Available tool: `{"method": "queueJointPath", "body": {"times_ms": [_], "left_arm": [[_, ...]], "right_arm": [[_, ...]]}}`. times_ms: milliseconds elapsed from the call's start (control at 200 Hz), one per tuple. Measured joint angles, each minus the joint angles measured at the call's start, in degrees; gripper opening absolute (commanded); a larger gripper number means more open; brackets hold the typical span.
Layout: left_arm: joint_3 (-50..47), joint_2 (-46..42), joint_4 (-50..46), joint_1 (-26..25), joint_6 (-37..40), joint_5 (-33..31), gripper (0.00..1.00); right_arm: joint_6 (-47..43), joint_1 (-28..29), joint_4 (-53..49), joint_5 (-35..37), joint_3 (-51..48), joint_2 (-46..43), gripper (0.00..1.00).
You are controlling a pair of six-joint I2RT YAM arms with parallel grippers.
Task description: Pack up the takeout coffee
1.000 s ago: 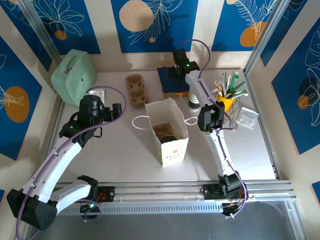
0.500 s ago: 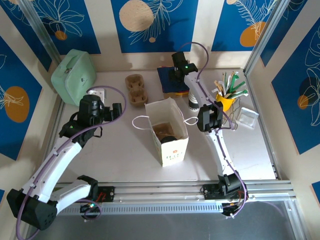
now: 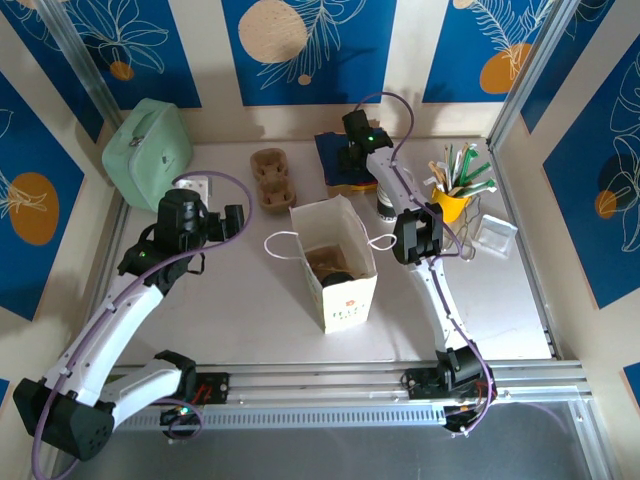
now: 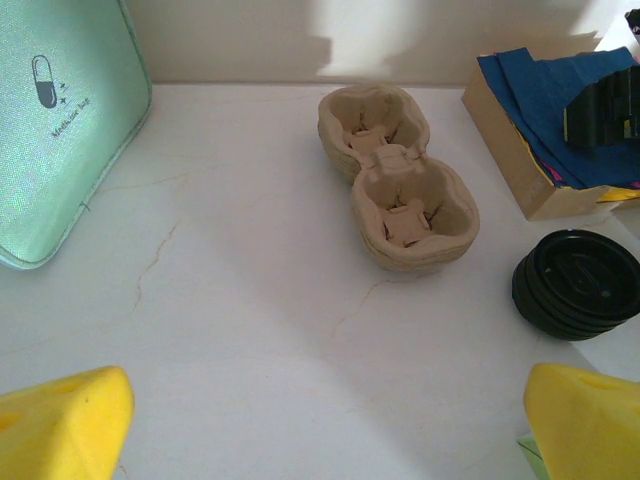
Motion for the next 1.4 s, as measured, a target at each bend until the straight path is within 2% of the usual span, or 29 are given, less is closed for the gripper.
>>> {"method": "queueJointPath", "body": {"times_ms": [210, 295, 515, 935, 1196, 1401], "left_arm": [[0.0, -0.1, 0.0, 0.0, 0.0, 0.0, 1.0], [0.0, -0.3, 0.0, 0.0, 0.0, 0.0, 1.0], [0.0, -1.0, 0.0, 0.0, 0.0, 0.0, 1.0], [0.0, -1.9, 0.0, 0.0, 0.0, 0.0, 1.0], [0.0, -2.6, -0.1, 0.0, 0.0, 0.0, 1.0], [0.0, -3.3, -0.2, 0.0, 0.0, 0.0, 1.0]], "right_arm": [[0.3, 0.0, -0.4, 0.0, 0.0, 0.0, 0.45], [0.4, -0.1, -0.5, -0.5, 0.0, 0.0, 0.43], [1.0, -0.3, -0.5, -1.6, 0.0, 0.0, 0.26], [1.8, -0.8, -0.8, -3.2, 0.0, -2.2, 0.17], [3.1, -1.1, -0.8, -4.4, -0.1, -6.1, 0.06], [3.5, -1.1, -1.4, -5.0, -0.1, -7.0, 0.05]]}}
